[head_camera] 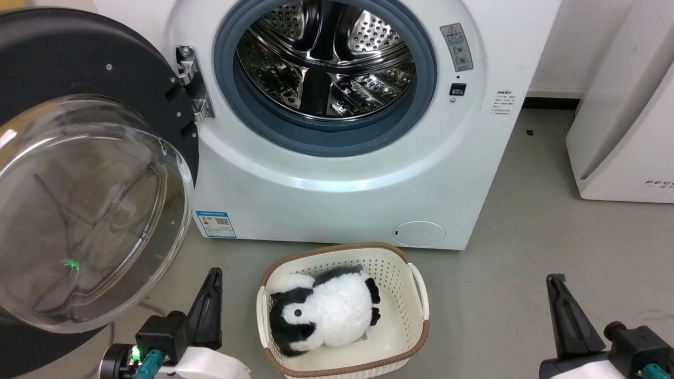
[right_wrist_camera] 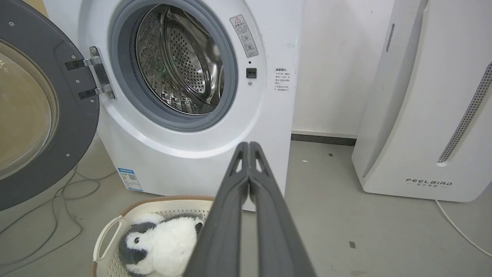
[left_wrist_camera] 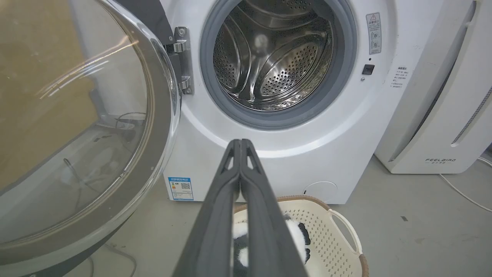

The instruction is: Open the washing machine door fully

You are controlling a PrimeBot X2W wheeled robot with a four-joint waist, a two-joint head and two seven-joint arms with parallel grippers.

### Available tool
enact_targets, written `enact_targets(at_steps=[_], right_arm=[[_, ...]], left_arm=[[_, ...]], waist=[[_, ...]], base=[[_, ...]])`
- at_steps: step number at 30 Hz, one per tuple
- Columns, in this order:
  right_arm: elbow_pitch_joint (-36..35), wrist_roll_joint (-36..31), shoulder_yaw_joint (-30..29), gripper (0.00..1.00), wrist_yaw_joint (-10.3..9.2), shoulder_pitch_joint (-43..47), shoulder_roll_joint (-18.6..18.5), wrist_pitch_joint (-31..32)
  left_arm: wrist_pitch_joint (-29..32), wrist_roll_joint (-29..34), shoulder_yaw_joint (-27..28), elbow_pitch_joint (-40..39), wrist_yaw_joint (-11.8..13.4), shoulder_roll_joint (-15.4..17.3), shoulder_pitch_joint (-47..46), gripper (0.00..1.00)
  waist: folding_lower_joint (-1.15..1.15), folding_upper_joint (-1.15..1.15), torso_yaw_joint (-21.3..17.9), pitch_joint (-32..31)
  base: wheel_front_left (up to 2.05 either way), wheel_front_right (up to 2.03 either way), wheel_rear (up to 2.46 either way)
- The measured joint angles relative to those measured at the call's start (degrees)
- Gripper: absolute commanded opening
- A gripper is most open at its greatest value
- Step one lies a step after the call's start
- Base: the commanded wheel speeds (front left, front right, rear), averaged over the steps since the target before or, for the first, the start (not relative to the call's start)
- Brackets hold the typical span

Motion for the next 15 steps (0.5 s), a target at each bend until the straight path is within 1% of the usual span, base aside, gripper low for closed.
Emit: enact_targets(at_steps=[15], right_arm=[[-0.4, -0.2, 0.4, 0.0, 0.0, -0.1, 0.0, 1.6]], left_arm=[[1.6, 0.5, 0.1, -1.2, 0.3, 0.0, 0.0, 0.0]], waist=[[0.0, 0.0, -0.5, -0.2]], base=[[0.0, 0.0, 0.0]])
